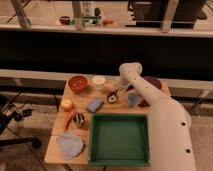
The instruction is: Place brush in table surface
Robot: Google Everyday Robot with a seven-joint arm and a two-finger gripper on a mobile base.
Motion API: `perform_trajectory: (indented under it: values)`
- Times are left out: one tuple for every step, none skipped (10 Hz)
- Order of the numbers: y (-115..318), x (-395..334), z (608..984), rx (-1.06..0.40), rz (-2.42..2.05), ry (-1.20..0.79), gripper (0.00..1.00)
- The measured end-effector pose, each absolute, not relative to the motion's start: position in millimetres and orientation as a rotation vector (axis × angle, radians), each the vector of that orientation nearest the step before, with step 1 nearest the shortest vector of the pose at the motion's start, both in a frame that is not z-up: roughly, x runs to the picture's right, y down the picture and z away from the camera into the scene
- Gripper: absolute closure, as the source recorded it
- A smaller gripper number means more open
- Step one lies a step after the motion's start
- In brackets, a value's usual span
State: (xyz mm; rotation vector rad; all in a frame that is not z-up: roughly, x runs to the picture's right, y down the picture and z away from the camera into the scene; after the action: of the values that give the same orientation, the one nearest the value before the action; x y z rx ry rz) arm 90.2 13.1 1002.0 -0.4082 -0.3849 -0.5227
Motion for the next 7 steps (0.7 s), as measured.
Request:
perform_trajectory:
  values:
    - [15.8,90.1,1003.0,-0.420,-0.527,-0.393,0.51]
    - [18.8,89.7,1003.6,-0.435,-0.532,-0.401,0.51]
    - [19.9,89.7,1004.3,-0.442,-0.534,-0.406,0.51]
    - [21.5,90.4,1004.3,-0.450,-0.536,-0.408,0.52]
    - [21.9,90.6,1004.1,-0.452,-0.537,-0.409,0.60]
    - [21.9,90.6,1003.9,-0.452,-0.538,-0.409,0.68]
    - [23.2,91.0,1004.4,-0.454,-0.538,-0.409,0.77]
